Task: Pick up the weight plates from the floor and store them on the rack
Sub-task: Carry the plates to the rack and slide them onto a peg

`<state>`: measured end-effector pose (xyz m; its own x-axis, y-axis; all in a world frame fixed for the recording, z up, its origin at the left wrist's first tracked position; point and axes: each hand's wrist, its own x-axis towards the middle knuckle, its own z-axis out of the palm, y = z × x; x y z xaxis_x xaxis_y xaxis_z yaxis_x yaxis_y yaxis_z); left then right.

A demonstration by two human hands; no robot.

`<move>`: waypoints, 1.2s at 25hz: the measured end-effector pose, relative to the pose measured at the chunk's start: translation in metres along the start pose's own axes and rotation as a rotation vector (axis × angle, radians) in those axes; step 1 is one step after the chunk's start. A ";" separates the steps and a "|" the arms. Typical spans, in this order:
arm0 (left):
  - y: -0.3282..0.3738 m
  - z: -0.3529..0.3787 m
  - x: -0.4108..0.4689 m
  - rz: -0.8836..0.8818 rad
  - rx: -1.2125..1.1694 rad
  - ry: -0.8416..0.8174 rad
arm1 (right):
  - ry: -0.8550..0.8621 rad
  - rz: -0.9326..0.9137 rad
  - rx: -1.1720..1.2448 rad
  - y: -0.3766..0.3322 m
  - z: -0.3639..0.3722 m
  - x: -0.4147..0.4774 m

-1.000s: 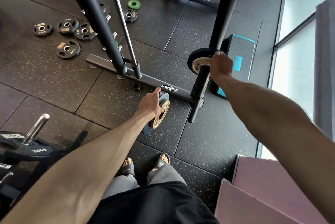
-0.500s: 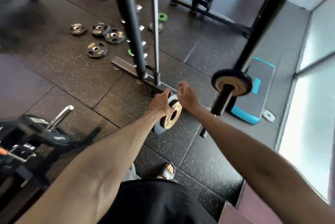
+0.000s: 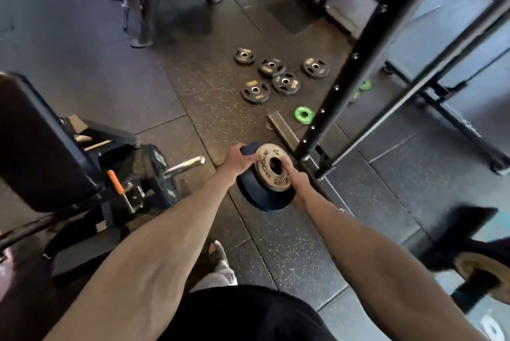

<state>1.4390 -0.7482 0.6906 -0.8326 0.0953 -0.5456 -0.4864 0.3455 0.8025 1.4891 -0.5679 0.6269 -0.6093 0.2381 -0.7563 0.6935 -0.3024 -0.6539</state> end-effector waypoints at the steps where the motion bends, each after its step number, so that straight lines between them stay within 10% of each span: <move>1: 0.002 -0.023 0.015 -0.048 -0.091 0.021 | -0.026 -0.005 -0.025 -0.015 0.025 0.007; 12: 0.054 -0.157 0.241 -0.241 -0.288 0.214 | -0.344 0.032 -0.113 -0.187 0.194 0.151; 30: 0.400 -0.153 0.762 -0.251 0.125 0.011 | 0.132 -0.090 -0.045 -0.604 0.264 0.538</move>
<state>0.5693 -0.6799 0.6328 -0.6934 -0.0176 -0.7203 -0.6419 0.4692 0.6065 0.6410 -0.5012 0.6198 -0.6159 0.3827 -0.6886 0.6568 -0.2333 -0.7171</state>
